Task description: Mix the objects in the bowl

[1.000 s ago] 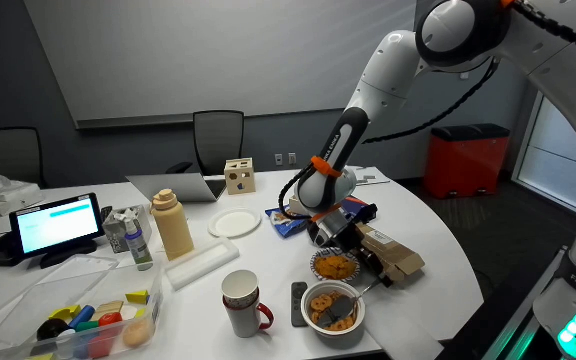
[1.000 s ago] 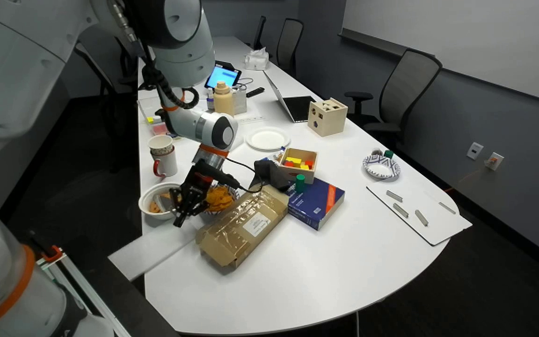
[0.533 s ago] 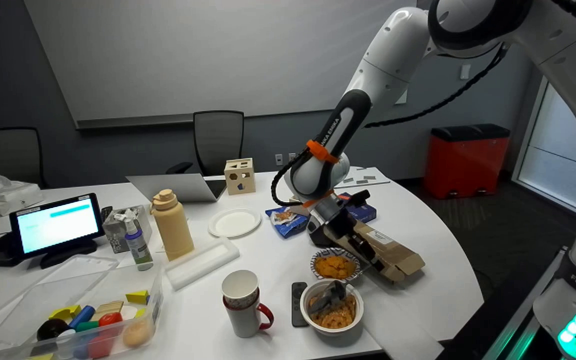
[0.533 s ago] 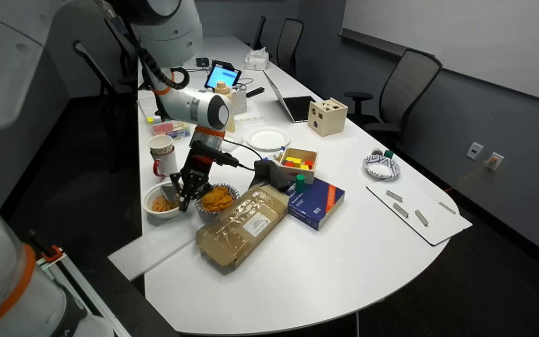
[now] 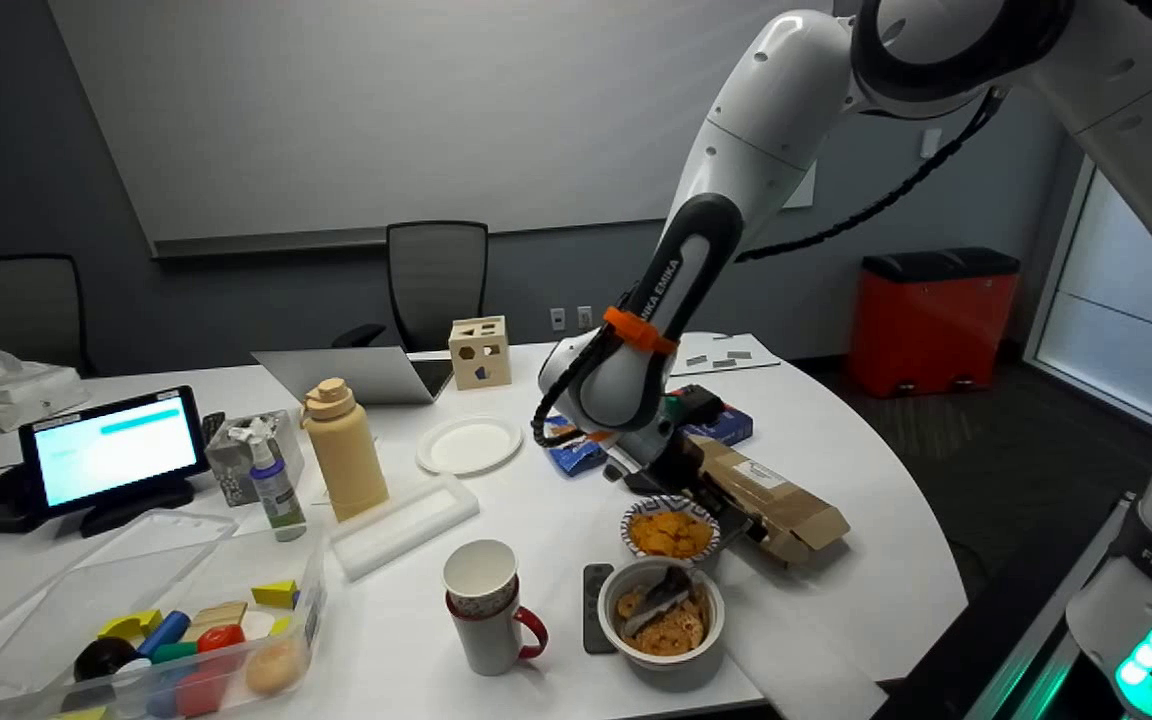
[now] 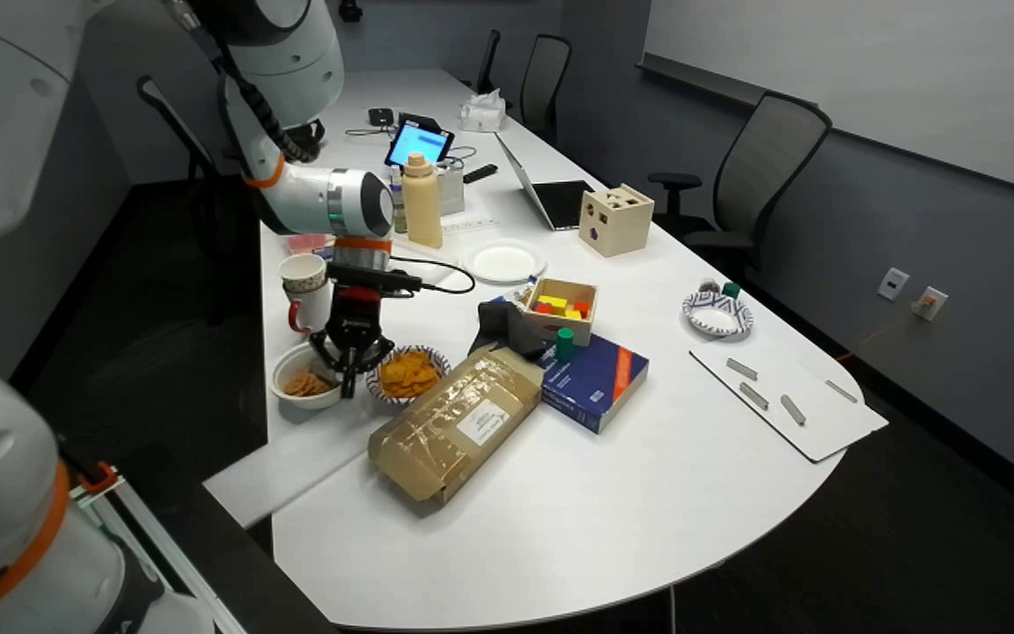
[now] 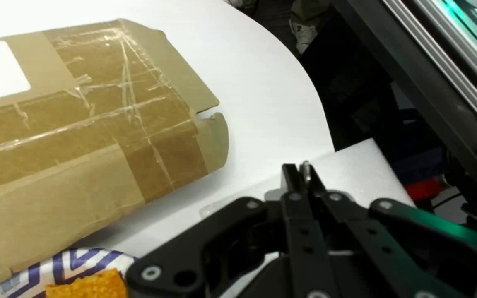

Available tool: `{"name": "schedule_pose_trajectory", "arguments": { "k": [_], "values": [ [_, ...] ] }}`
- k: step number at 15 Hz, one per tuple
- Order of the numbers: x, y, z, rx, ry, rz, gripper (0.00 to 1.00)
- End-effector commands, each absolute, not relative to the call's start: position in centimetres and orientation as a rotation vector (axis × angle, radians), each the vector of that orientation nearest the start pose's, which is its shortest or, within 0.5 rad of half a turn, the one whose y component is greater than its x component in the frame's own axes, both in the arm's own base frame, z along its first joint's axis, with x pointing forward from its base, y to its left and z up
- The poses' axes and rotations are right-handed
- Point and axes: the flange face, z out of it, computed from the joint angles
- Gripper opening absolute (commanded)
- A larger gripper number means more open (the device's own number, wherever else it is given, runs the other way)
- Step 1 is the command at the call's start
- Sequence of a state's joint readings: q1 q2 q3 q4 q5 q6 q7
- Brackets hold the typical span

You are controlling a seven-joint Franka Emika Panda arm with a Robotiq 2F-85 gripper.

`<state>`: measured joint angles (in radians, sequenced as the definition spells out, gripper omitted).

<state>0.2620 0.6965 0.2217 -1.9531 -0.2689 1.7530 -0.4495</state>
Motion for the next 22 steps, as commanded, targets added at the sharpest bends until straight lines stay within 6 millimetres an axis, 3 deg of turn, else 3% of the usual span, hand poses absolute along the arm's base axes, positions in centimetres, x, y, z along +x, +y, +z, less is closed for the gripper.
{"name": "schedule_pose_trajectory", "arguments": {
  "k": [1, 7, 16, 19, 22],
  "values": [
    [44.1, 23.2, 8.3, -2.657, -1.562, 1.449, 0.01],
    [42.6, 24.6, 8.9, -2.701, -1.409, 1.606, 0.01],
    [45.3, 24.2, 9.9, -2.902, -1.197, 1.427, 0.01],
    [45.3, 24.1, 9.8, -2.993, -1.138, 1.487, 0.01],
    [44.7, 24.1, 9.6, -2.932, -1.115, 1.591, 0.01]
  ]
}}
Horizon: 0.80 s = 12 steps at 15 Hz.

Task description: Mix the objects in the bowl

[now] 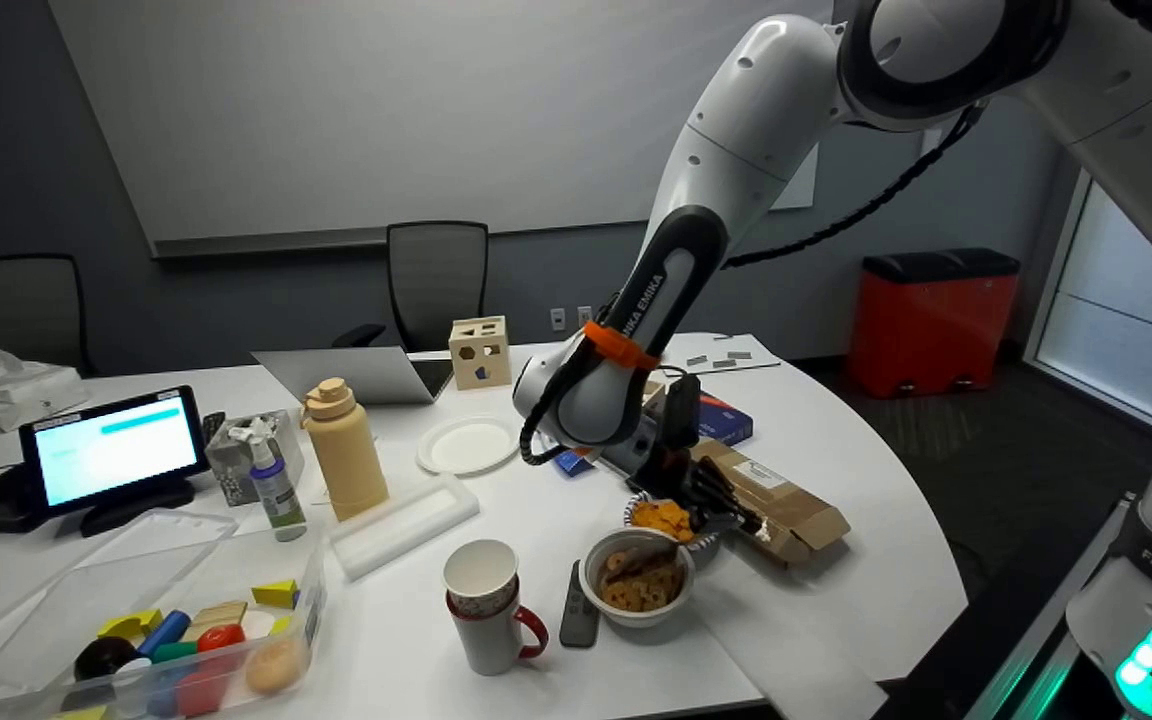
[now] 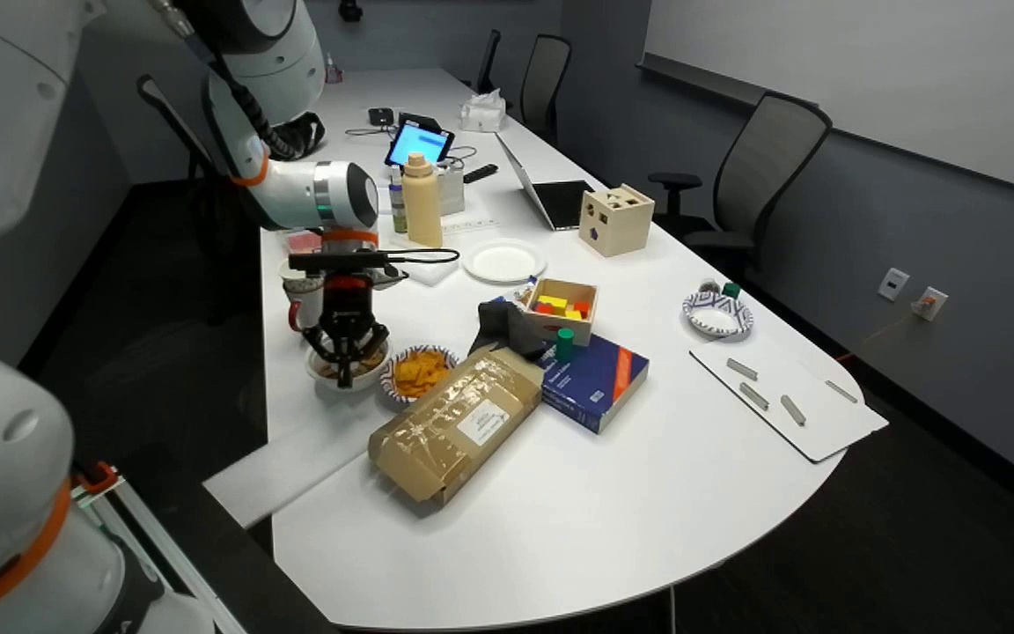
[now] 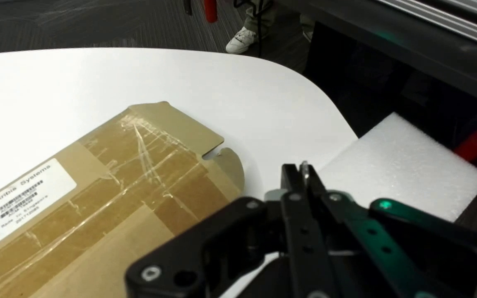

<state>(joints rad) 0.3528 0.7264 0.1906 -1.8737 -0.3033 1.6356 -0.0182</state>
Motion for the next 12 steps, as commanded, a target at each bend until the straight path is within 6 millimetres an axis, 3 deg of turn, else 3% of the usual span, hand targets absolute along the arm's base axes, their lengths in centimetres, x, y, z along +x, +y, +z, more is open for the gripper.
{"name": "schedule_pose_trajectory", "arguments": {
  "k": [1, 5, 12],
  "values": [
    [44.6, 24.0, 9.8, -2.896, -1.118, 1.623, 0.01],
    [45.7, 22.6, 10.9, -2.857, -1.095, 1.551, 0.01],
    [48.7, 18.1, 13.1, -2.933, -0.954, 1.518, 0.01]
  ]
}}
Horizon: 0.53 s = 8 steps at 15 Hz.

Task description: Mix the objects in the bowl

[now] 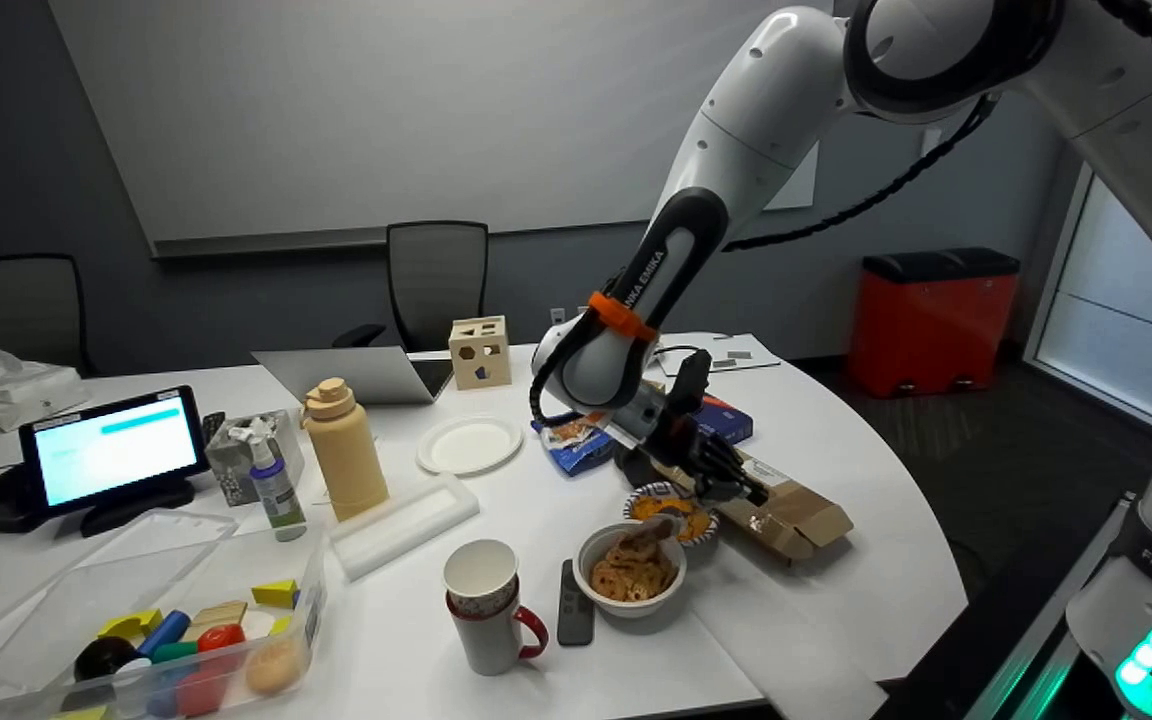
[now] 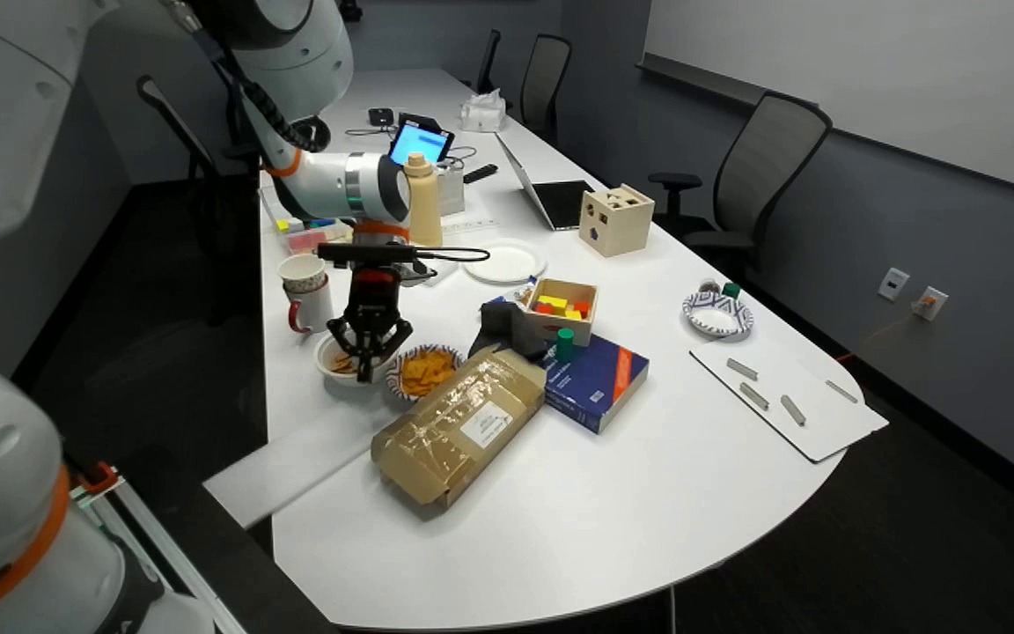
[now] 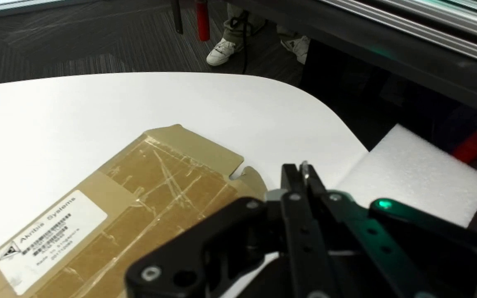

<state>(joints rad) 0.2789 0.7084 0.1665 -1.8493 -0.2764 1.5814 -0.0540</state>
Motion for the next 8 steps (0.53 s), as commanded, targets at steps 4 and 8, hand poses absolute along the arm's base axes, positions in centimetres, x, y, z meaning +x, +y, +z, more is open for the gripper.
{"name": "schedule_pose_trajectory", "arguments": {
  "k": [4, 8],
  "values": [
    [49.4, 16.4, 13.8, -2.852, -0.945, 1.599, 0.01],
    [49.5, 16.5, 14.3, -2.755, -0.981, 1.69, 0.01]
  ]
}}
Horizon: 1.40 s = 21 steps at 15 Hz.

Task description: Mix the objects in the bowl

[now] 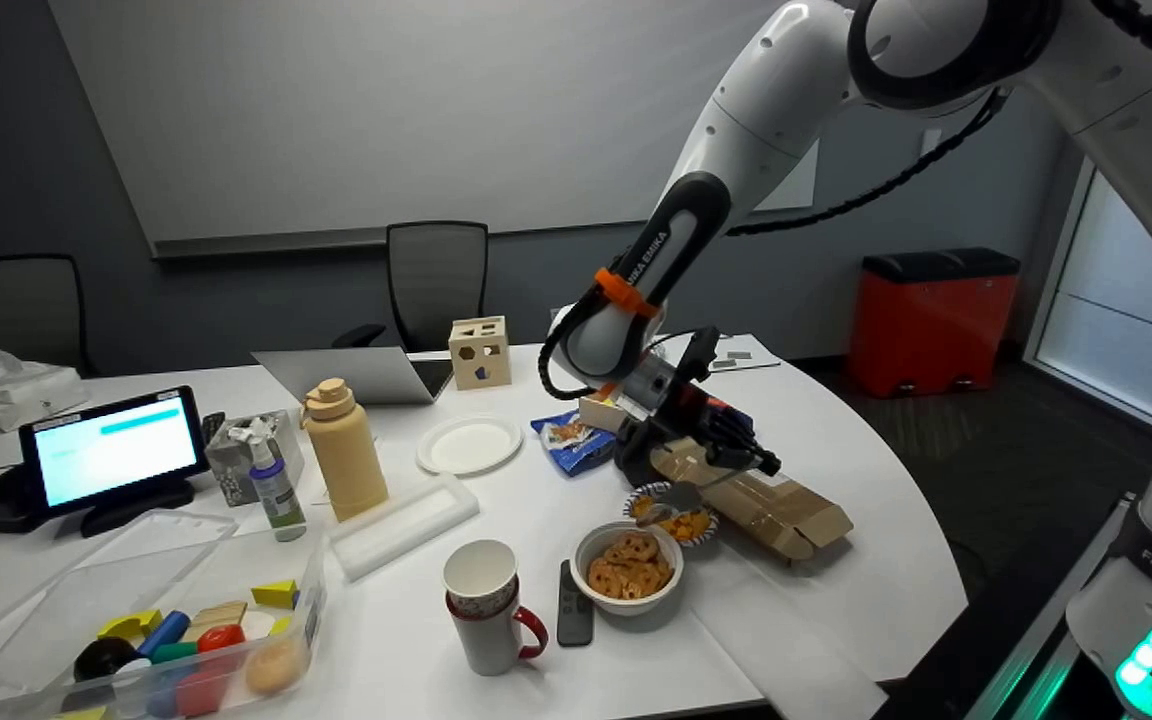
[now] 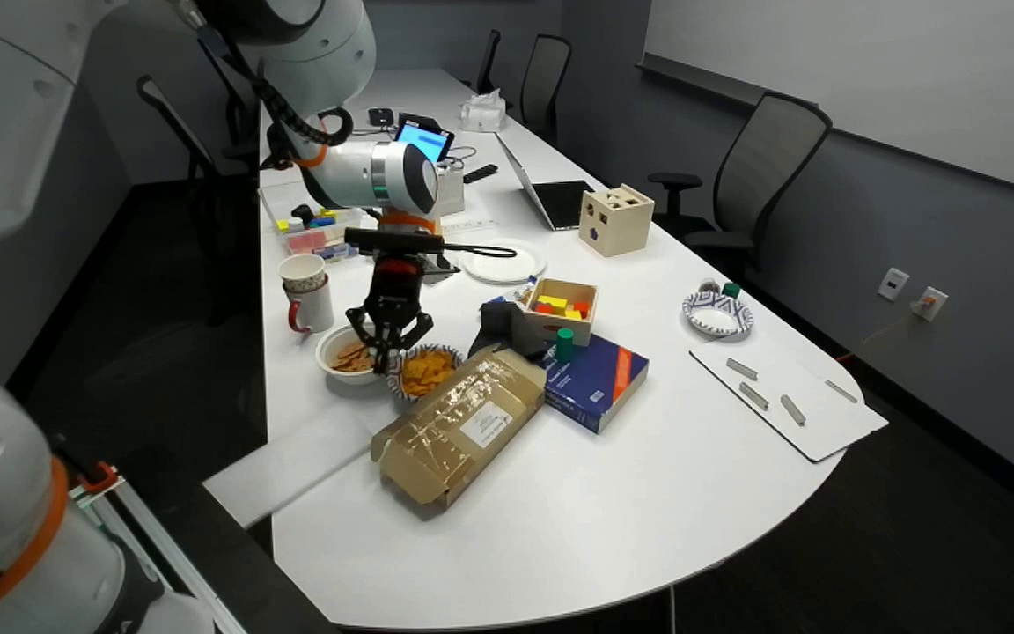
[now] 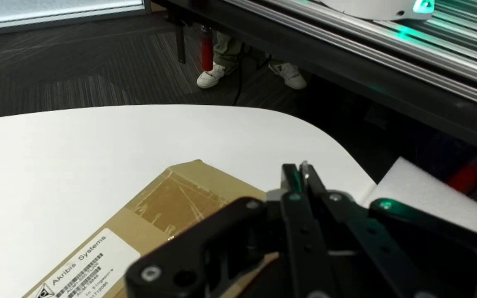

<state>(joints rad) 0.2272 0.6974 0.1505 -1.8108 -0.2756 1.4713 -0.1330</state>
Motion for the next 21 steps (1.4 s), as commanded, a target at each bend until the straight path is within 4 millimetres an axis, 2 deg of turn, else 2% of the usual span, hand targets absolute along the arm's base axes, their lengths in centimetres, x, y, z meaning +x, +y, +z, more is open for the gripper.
{"name": "schedule_pose_trajectory", "arguments": {
  "k": [1, 6, 8, 12, 15, 18, 21],
  "values": [
    [49.5, 17.0, 14.6, -2.739, -0.998, 1.706, 0.01],
    [49.5, 20.2, 14.9, -2.708, -1.036, 1.802, 0.01],
    [49.4, 21.6, 13.7, -2.725, -1.064, 1.791, 0.01],
    [48.6, 23.7, 9.9, -2.813, -1.094, 1.784, 0.01],
    [47.6, 24.1, 8.1, -2.824, -1.091, 1.861, 0.01],
    [47.1, 24.2, 8.1, -2.727, -1.102, 1.934, 0.01],
    [47.1, 24.3, 9.0, -2.589, -1.13, 1.964, 0.01]
  ]
}}
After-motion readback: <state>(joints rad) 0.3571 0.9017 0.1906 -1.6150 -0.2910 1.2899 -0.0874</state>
